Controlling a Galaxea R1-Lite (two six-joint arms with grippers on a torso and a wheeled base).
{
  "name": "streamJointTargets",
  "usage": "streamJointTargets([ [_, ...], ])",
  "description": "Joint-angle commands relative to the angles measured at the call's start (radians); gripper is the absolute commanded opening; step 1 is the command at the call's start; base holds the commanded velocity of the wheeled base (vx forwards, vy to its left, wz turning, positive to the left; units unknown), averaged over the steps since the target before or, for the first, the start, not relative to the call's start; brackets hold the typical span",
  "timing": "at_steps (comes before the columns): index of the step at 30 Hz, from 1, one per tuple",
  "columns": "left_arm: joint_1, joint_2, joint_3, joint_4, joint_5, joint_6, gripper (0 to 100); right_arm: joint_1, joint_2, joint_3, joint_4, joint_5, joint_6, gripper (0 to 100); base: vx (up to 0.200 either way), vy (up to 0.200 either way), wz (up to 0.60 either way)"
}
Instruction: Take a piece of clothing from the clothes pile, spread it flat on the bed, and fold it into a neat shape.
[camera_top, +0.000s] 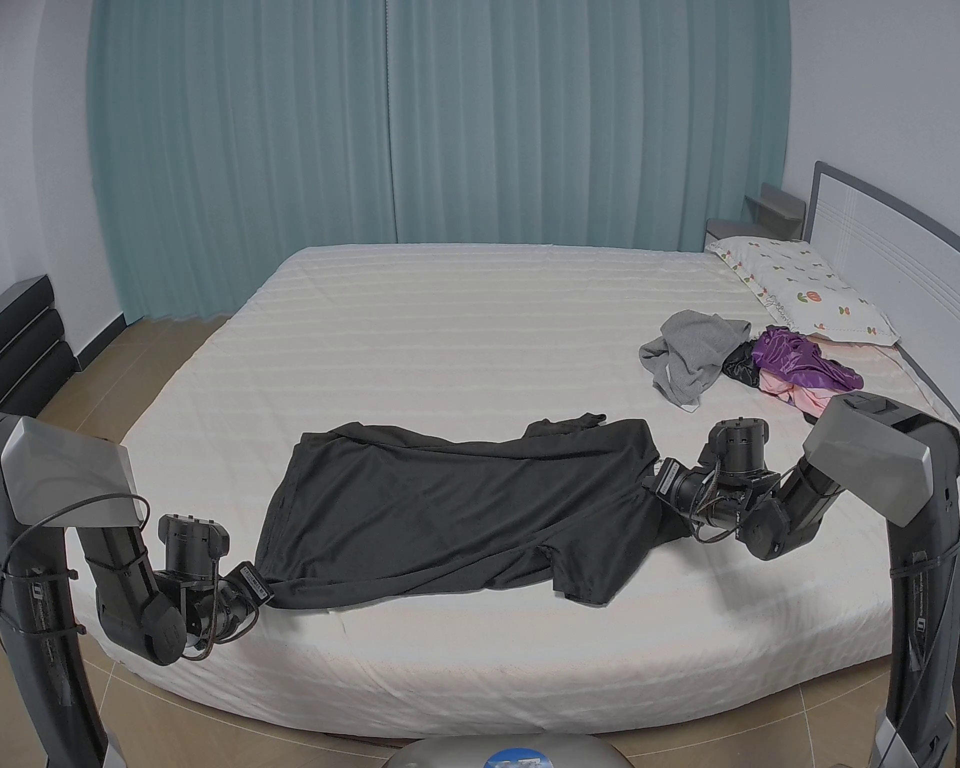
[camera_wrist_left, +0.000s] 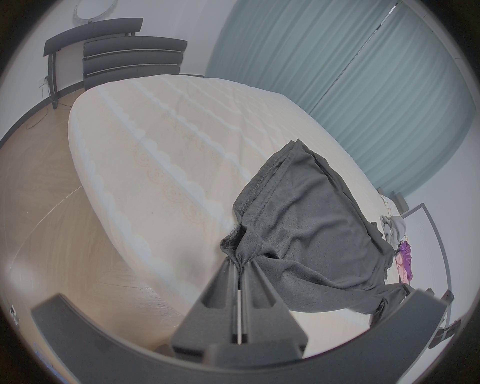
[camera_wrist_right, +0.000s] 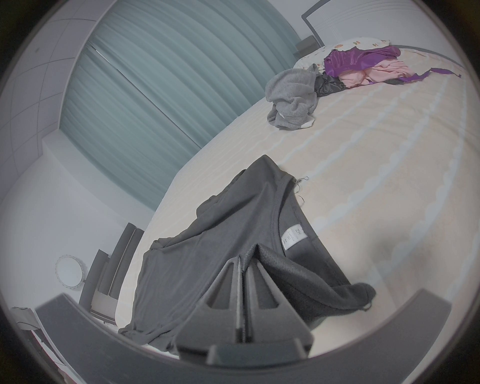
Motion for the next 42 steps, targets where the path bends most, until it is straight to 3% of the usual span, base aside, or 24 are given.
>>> streamJointTargets([
  [1, 0.000, 0.011, -0.001, 0.000, 0.000, -0.001, 0, 0.005, 0.073, -0.062, 0.008, -0.005, 0.000, 100, 0.000, 0.000, 0.00],
  [11, 0.000, 0.012, -0.001, 0.000, 0.000, -0.001, 0, -0.011, -0.016, 0.020, -0.007, 0.007, -0.011, 100, 0.000, 0.000, 0.00],
  [23, 0.000, 0.003, 0.010, 0.000, 0.000, 0.001, 0, 0.000, -0.086, 0.332, -0.110, 0.077, -0.060, 100, 0.000, 0.000, 0.00],
  [32, 0.000, 0.002, 0.010, 0.000, 0.002, 0.001, 0, 0.014, -0.042, 0.341, -0.105, 0.090, -0.063, 100, 0.000, 0.000, 0.00],
  [42, 0.000, 0.005, 0.011, 0.000, 0.002, 0.004, 0, 0.057, 0.015, 0.235, -0.084, 0.076, -0.066, 100, 0.000, 0.000, 0.00],
])
